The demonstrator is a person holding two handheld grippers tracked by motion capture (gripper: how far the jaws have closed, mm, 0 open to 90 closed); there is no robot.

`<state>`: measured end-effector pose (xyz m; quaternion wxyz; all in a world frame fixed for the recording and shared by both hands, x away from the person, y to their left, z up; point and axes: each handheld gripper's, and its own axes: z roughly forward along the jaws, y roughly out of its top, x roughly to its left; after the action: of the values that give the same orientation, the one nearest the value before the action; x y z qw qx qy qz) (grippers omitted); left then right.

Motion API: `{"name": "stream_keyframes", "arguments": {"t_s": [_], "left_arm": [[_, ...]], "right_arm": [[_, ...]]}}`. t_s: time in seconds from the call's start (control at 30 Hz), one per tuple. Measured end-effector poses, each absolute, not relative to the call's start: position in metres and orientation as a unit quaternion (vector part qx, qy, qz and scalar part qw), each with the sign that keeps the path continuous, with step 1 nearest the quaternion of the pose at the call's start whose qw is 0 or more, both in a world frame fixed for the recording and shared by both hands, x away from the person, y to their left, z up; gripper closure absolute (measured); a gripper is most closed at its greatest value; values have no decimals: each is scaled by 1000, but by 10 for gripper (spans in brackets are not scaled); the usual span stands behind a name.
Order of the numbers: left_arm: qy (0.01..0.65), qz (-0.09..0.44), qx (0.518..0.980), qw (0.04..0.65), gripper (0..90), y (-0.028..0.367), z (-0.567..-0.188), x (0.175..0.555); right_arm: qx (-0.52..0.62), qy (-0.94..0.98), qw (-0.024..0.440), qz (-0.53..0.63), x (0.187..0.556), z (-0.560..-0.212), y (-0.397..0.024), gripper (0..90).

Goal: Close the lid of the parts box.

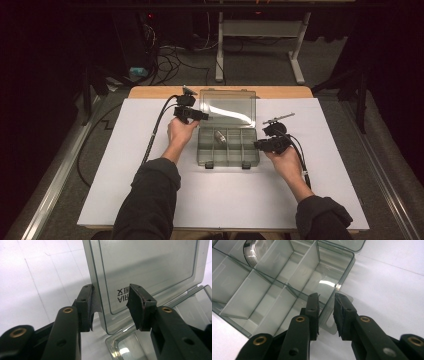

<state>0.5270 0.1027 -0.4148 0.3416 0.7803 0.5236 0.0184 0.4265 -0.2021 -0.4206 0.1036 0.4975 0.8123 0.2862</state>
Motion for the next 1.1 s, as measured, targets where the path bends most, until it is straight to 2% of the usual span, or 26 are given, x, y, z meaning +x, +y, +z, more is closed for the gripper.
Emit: {"name": "stream_keyframes", "arguments": {"t_s": [0.47,1.1], "left_arm": [[507,65,795,327,592,96,-405,514],[493,82,804,323,621,97,-398,501]], "right_arm": [[499,811,111,285,425,-421,-200,753],[498,813,112,282,425,-420,-200,753]]}}
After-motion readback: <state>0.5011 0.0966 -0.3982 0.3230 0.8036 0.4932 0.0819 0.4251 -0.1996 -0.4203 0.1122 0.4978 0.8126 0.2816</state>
